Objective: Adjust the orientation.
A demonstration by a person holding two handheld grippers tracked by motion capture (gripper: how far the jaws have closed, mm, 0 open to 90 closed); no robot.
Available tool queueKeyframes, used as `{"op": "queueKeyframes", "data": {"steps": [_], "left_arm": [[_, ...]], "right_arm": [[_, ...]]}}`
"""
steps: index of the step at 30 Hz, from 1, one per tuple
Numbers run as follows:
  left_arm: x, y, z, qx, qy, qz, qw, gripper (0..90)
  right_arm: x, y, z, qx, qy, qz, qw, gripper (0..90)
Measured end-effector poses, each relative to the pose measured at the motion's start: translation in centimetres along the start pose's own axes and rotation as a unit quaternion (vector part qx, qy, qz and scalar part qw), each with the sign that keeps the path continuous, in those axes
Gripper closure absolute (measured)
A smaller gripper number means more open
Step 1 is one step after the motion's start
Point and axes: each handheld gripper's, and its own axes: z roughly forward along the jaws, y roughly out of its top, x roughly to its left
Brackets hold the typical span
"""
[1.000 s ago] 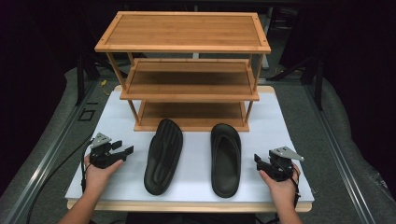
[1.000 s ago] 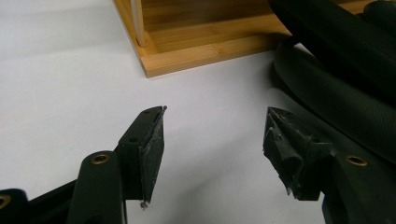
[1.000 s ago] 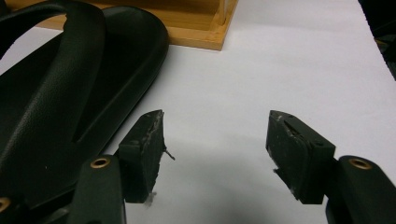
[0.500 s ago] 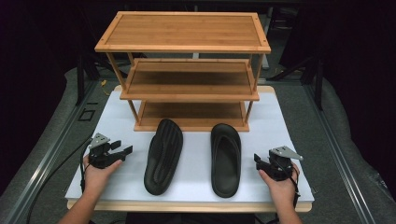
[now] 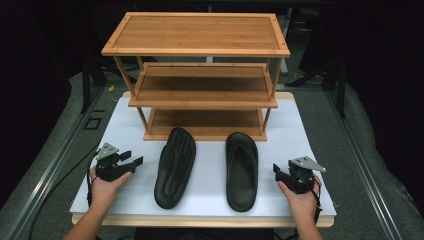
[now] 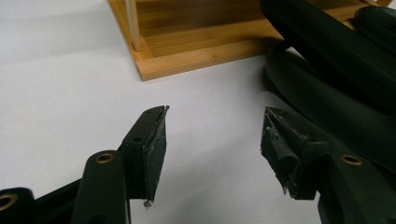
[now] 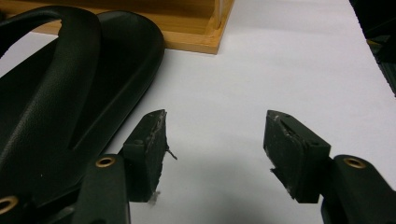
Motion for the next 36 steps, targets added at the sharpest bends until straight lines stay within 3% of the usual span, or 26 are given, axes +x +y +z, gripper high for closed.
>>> {"op": "queueKeyframes", "data": {"steps": [4, 11, 21, 29, 36], "left_arm": [[-0.8, 0.0, 0.4, 0.007, -0.019, 0.008, 0.9998, 41.3], [-2.4, 0.0, 1.1, 0.026, -0.033, 0.033, 0.9986, 42.5], [-3.4, 0.0, 1.5, 0.030, -0.049, 0.044, 0.9974, 42.3], [-4.0, 0.2, 1.5, 0.024, -0.055, 0.047, 0.9971, 42.3], [-4.2, 0.7, 1.4, 0.016, -0.062, 0.030, 0.9975, 42.5]], "right_arm": [[0.1, 0.0, -0.1, -0.001, -0.003, -0.003, 1.0000, 39.4], [0.1, 0.1, -0.1, -0.005, -0.004, -0.006, 1.0000, 39.4], [0.0, 0.1, -0.2, -0.008, -0.005, -0.002, 0.9999, 38.9], [0.1, 0.1, -0.1, 0.000, -0.003, -0.006, 1.0000, 38.9], [0.1, 0.1, -0.2, 0.000, -0.006, -0.004, 1.0000, 38.9]]}}
